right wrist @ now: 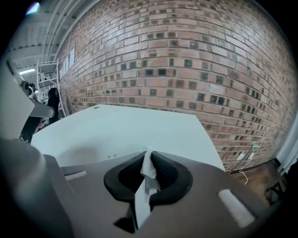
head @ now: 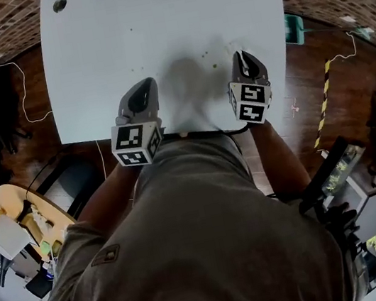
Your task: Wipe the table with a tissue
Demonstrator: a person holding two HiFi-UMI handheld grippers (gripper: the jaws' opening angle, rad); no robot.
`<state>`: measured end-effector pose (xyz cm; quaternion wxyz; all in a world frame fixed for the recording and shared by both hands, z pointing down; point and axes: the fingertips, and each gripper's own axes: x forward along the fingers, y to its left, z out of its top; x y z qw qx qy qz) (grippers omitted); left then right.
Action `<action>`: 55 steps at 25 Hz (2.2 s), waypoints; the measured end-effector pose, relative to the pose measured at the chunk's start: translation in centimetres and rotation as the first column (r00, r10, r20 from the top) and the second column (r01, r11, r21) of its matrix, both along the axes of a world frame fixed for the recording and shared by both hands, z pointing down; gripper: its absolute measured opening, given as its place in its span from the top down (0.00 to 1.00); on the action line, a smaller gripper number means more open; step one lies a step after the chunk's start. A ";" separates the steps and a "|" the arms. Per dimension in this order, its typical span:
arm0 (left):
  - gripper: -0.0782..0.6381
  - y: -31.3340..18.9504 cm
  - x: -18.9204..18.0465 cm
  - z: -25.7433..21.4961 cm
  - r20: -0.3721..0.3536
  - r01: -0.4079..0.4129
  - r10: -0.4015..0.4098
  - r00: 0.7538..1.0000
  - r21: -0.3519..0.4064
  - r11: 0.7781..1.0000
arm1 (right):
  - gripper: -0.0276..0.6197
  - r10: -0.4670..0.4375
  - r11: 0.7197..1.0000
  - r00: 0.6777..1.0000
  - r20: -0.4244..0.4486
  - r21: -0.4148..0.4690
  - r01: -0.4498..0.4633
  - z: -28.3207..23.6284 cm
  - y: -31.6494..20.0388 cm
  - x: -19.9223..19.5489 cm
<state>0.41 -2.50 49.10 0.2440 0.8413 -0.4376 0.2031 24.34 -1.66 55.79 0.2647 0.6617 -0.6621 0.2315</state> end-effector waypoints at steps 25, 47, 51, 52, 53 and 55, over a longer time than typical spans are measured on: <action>0.89 0.7 -2.5 0.1 0.008 0.019 -0.019 1.000 0.003 1.000 | 0.90 -0.078 0.994 0.997 0.026 -0.079 0.080 2.6 1.7 -5.3; 0.89 1.0 -3.8 -0.8 0.029 0.045 -0.046 0.999 0.014 0.999 | 0.90 -0.060 0.997 0.998 0.013 -0.044 0.061 1.9 -0.7 -3.7; 0.89 0.6 -3.5 -0.3 0.039 0.080 -0.080 0.996 0.003 0.997 | 0.90 -0.086 0.995 0.996 0.021 -0.052 0.087 2.5 -1.7 -3.7; 0.89 0.7 -3.7 -0.3 0.041 0.088 -0.088 0.995 0.000 0.996 | 0.90 -0.095 0.994 0.995 0.023 -0.050 0.096 2.5 -1.8 -4.0; 0.89 0.8 -3.9 -0.2 0.042 0.097 -0.096 0.994 -0.002 0.995 | 0.90 -0.104 0.993 0.994 0.026 -0.048 0.105 2.5 -1.9 -4.4; 0.89 1.1 -4.4 -0.1 0.042 0.112 -0.111 0.993 -0.005 0.994 | 0.90 -0.124 0.991 0.992 0.031 -0.046 0.125 2.4 -2.0 -5.2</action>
